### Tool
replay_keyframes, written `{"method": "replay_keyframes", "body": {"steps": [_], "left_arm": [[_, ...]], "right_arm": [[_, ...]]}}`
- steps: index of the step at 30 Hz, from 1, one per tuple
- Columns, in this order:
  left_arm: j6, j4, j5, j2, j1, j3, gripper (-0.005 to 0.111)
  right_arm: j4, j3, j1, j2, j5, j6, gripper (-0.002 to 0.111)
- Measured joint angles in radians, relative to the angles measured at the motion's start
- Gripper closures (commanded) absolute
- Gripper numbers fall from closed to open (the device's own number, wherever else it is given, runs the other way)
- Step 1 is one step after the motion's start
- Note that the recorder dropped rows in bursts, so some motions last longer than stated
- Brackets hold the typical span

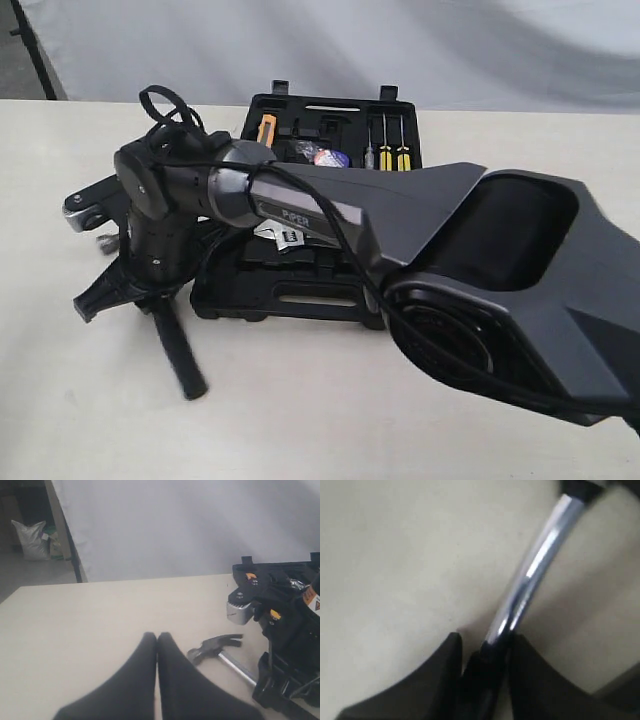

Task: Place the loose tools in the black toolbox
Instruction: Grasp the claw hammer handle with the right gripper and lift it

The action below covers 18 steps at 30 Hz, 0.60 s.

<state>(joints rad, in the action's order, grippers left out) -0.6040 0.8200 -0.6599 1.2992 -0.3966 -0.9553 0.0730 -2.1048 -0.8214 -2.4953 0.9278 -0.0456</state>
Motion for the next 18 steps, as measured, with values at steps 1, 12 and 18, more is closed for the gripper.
{"method": "replay_keyframes", "body": {"steps": [1,12,18], "left_arm": [[0.0,0.0,0.0,0.0,0.0,0.0,0.105],[0.0,0.0,0.0,0.0,0.0,0.0,0.105],[0.0,0.0,0.0,0.0,0.0,0.0,0.105]], "right_arm": [[0.015,0.0,-0.002,0.0,0.015,0.002,0.109],[0.078,0.018,-0.032,0.04,0.273,0.046,0.109],[0.094,0.122,-0.032,0.083,0.278,0.051,0.108]]}}
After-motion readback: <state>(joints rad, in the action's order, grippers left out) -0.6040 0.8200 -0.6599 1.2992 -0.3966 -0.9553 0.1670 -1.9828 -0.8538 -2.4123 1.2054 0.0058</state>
